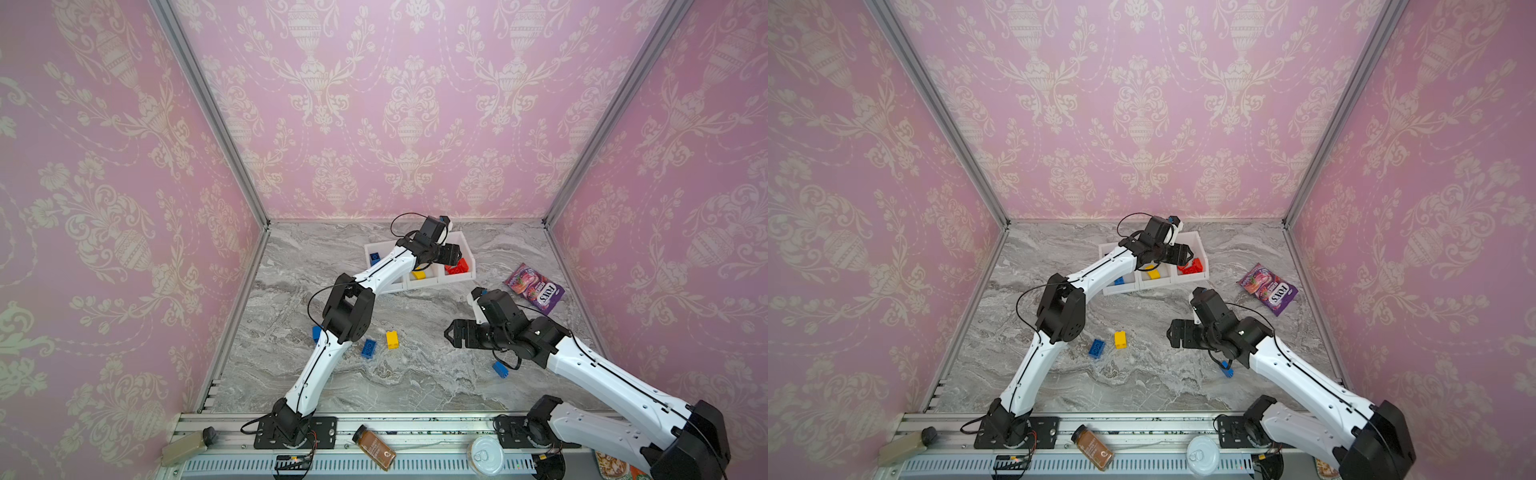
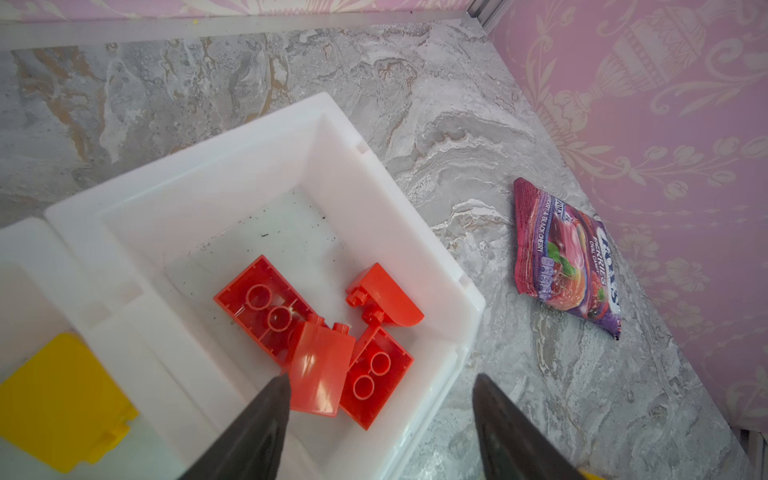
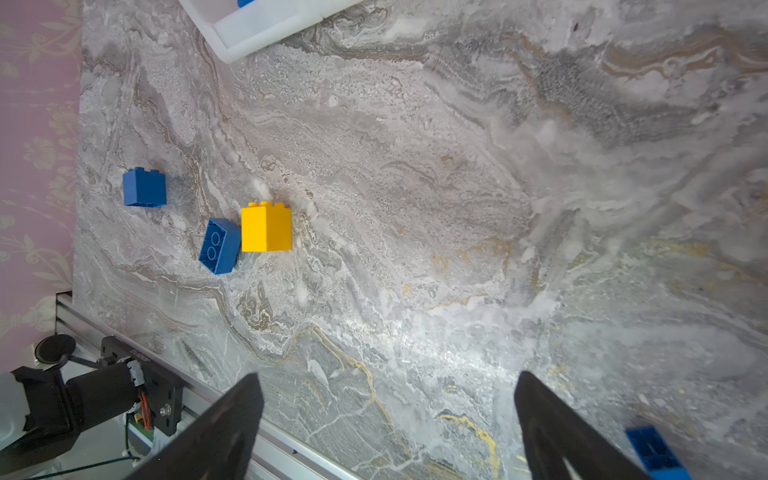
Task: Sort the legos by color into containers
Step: 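Open the left gripper to drop the red brick into the red compartment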
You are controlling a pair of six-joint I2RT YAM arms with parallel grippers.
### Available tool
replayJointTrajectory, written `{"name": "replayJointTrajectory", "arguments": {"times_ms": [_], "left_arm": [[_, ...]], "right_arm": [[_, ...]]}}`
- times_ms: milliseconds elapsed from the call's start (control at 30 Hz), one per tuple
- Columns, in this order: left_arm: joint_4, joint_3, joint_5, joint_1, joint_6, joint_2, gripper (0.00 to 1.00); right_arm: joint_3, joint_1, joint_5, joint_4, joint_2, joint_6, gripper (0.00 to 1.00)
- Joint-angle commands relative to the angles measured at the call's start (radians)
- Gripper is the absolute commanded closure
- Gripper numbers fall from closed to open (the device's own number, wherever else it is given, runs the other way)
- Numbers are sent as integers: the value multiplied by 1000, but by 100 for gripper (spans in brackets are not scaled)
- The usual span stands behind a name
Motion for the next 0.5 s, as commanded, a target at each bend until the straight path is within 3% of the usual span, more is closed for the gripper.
{"name": "replayJointTrajectory", "arguments": {"times_ms": [0,267,467], "left_arm": [[86,-127,15,-4,-14,-145,25],[232,-480,38,25,-83,-378,18],[260,-671,49,52,-100,-538,12]], "right_arm": [[50,-33,98,-92,12,-42,2],[111,-150,272,-189,97,-109,0],[98,-295,288,-194,130,-79,0]]}}
